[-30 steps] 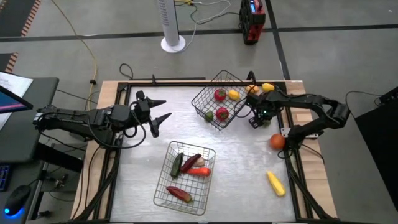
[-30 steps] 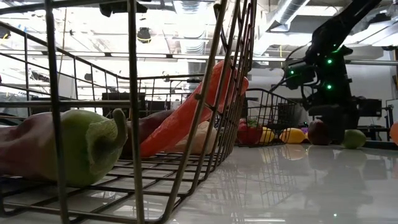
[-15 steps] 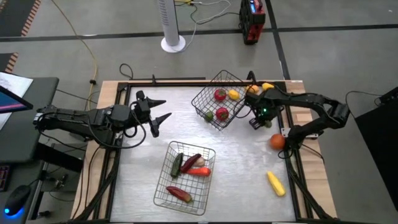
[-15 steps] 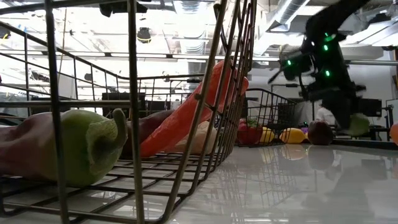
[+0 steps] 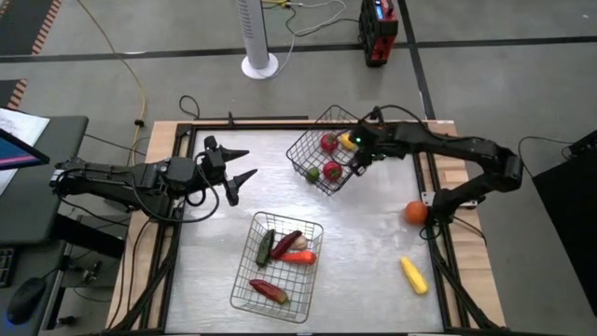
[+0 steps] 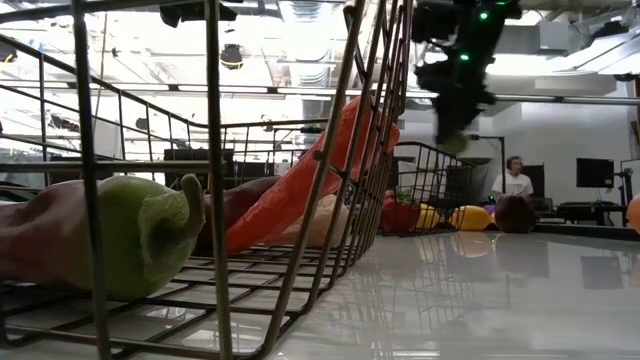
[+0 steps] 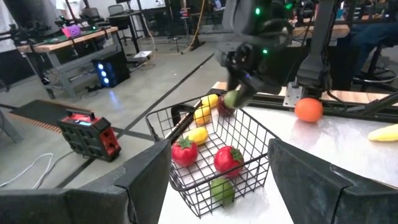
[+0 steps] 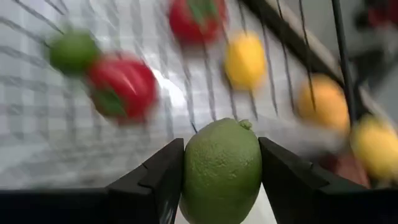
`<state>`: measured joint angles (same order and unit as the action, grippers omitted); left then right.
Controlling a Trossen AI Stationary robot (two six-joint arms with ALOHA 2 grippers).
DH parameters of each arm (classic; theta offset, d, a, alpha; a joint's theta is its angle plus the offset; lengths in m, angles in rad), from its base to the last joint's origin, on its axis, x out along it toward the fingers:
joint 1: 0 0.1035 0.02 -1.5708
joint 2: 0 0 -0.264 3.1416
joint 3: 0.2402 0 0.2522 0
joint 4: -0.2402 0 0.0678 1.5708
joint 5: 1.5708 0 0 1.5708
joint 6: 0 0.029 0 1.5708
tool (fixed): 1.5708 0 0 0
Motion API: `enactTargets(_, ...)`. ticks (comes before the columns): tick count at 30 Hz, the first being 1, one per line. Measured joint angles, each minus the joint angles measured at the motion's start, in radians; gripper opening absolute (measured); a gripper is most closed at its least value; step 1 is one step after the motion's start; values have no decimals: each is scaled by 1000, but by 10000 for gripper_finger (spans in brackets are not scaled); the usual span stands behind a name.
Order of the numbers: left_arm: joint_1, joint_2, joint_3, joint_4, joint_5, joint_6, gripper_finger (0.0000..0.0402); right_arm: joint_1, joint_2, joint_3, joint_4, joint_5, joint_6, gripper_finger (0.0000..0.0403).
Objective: Sort produce into baskets
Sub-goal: Put the green lime into the black wire basket, then put the orange into the black wire basket
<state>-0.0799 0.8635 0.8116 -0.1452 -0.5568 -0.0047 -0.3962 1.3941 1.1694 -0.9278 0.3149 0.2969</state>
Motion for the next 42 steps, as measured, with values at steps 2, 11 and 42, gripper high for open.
enactTargets(2,0,0,0,0,0,-1,256,3,2,0,88,1,-72,223)
enactTargets(11,0,0,0,0,0,5,256,1,2,-6,169,-4,-198,234)
enactTargets(42,0,0,0,-19,0,0,256,91,0,-160,-509,-90,189,276)
